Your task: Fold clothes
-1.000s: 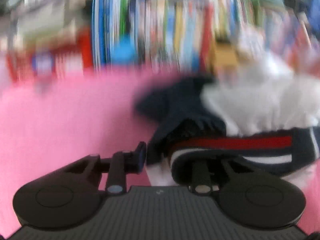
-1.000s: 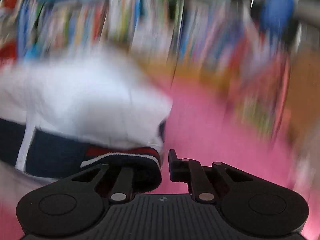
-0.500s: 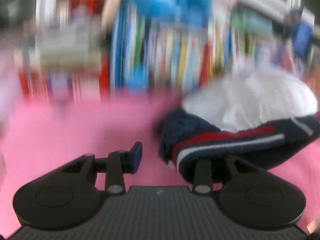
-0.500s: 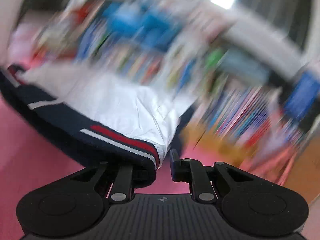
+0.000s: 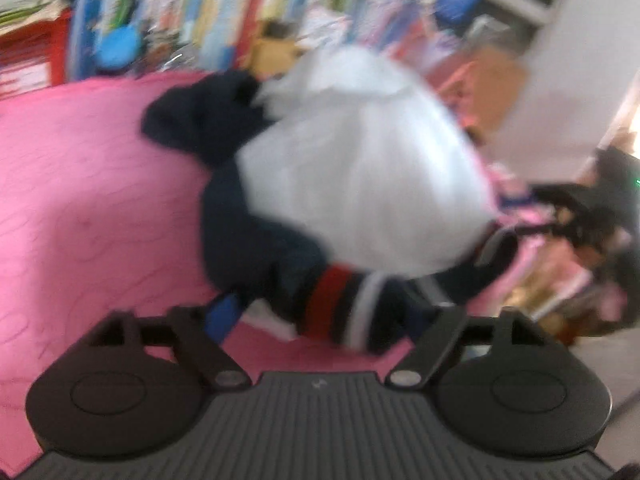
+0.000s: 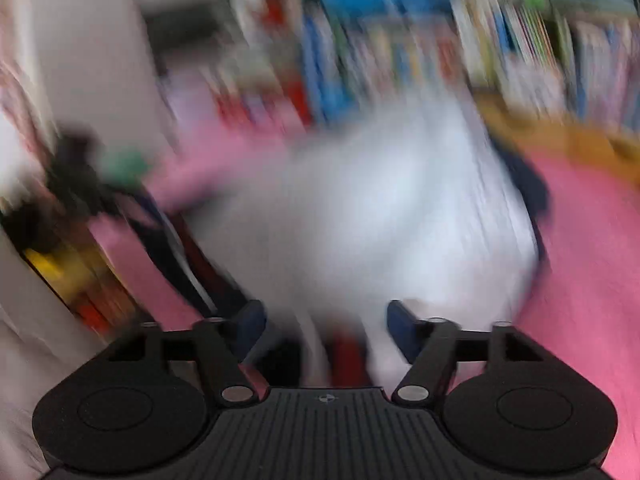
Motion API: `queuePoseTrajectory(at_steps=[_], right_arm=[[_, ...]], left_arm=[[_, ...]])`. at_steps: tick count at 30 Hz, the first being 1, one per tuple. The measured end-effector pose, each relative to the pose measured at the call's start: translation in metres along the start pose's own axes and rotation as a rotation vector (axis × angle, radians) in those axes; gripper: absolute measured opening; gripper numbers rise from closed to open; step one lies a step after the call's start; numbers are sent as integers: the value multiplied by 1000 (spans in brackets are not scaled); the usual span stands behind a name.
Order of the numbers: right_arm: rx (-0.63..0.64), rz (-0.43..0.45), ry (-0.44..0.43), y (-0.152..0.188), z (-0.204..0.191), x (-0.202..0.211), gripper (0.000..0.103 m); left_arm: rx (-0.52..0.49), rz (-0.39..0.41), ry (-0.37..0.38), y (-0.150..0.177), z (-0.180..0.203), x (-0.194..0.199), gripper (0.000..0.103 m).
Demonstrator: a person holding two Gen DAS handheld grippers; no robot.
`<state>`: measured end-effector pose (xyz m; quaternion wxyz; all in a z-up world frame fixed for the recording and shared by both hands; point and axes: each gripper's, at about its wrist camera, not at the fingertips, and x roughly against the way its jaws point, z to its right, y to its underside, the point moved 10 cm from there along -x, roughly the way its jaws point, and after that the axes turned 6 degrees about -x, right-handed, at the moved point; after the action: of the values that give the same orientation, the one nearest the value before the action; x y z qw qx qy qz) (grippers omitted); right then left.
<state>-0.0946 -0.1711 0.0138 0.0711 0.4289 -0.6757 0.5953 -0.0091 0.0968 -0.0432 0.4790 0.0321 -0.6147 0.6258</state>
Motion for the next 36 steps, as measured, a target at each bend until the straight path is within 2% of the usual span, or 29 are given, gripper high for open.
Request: queuePoseTrajectory(at_steps=[1, 2, 4, 5, 6, 8, 11, 12, 15, 17, 20, 21, 23, 24, 25, 26, 31, 32, 33, 34, 36], right_arm=[[8, 79, -41, -21, -6, 8, 81], [19, 149, -46, -45, -2, 7, 89], [42, 249, 45, -90, 11, -16, 90], [52, 258, 117, -103, 18, -39, 89], [62, 263, 190, -116, 25, -62, 87], [65, 235, 288, -122, 35, -109, 74], [42, 116, 326, -100, 43, -167, 61], [28, 80, 331, -89, 44, -180, 60], [36, 48, 351, -58, 37, -189, 59], [26, 43, 357, -49, 36, -190, 59], [11, 37, 366, -34, 34, -191, 59], [6, 34, 369, -30, 33, -191, 59], [-4, 30, 376, -20, 32, -191, 59], [-8, 27, 379, -15, 32, -192, 59], [-6, 24, 375, -15, 31, -191, 59], [-2, 21, 371, -15, 30, -191, 59], [17, 4, 349, -16, 25, -188, 60], [21, 1, 344, -16, 24, -188, 70], [25, -2, 340, -16, 23, -187, 73], [22, -17, 336, -14, 22, -189, 73], [-17, -50, 319, -11, 21, -191, 73]], left_arm=[[-1, 18, 26, -4, 2, 6, 86], [-2, 36, 52, -8, 3, 12, 86], [-3, 72, 104, -16, 7, 25, 86], [4, 94, 99, -22, 5, 26, 86], [17, 110, 62, -30, 0, 21, 87], [45, 134, -30, -50, -14, 5, 90], [87, 169, -168, -79, -35, -16, 94], [101, 181, -214, -89, -42, -23, 94], [114, 146, -308, -121, -68, -73, 94], [95, 113, -350, -140, -65, -110, 94], [76, 39, -451, -155, -70, -165, 92], [88, 5, -480, -154, -74, -180, 85], [121, -66, -525, -150, -83, -201, 11], [140, -64, -537, -155, -90, -197, 3], [163, -46, -547, -163, -97, -189, 3], [174, 4, -566, -179, -107, -173, 3], [227, 268, -713, -254, -195, -33, 3], [246, 295, -758, -257, -216, -8, 3], [265, 318, -805, -255, -236, 16, 3], [284, 340, -852, -253, -256, 40, 3], [311, 317, -919, -231, -291, 63, 4]])
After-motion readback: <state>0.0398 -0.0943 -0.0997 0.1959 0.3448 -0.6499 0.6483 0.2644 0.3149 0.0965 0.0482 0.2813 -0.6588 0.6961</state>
